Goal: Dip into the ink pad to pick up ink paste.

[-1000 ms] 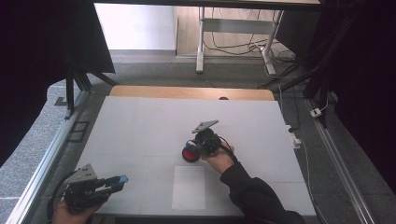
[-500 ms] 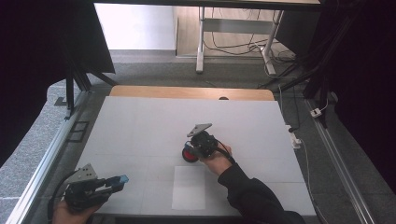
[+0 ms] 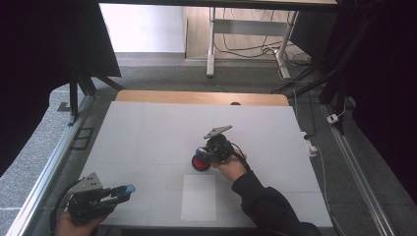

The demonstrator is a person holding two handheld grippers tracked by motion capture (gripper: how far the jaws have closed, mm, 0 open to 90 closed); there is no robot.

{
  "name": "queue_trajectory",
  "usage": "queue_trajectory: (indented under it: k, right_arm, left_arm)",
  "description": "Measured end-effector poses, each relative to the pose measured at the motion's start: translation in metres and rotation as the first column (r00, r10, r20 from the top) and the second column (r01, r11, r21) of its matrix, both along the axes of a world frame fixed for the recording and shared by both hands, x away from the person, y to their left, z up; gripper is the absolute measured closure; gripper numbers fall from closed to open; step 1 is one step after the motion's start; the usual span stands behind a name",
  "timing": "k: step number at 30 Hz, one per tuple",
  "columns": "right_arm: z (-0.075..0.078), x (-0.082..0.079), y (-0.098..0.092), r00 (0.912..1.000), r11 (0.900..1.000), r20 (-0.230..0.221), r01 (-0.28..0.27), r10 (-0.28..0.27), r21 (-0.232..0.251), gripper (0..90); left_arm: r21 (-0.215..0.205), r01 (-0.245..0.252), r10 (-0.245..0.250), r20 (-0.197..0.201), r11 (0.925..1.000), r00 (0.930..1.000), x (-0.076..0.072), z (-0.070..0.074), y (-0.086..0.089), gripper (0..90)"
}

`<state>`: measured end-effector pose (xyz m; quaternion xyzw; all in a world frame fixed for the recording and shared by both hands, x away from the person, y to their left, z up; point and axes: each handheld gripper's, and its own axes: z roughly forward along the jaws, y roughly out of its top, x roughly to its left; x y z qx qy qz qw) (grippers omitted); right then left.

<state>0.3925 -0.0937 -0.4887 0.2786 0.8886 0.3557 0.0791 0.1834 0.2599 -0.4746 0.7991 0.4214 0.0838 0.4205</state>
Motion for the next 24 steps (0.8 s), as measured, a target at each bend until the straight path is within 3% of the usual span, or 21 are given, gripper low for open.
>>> queue_trajectory:
  k: [5,14,24]
  right_arm:
    - [-0.0004,0.0033,-0.0024,0.9996,1.000,-0.029,0.004,-0.003,0.025,71.7]
    - [0.0006,0.0013,-0.0019,0.9993,0.999,0.007,-0.036,0.036,0.000,71.5]
    - [0.0002,0.0001,-0.0032,0.9991,0.999,0.017,-0.039,0.039,0.013,71.3]
  left_arm:
    - [-0.003,0.000,0.000,-0.001,1.0000,1.0000,-0.0001,0.0000,0.0005,67.8]
    - [-0.012,0.001,-0.001,-0.001,0.9999,1.0000,-0.0006,0.0001,0.0015,67.8]
    - [-0.020,0.003,-0.003,-0.006,0.9998,1.0000,0.0000,-0.0001,0.0022,67.7]
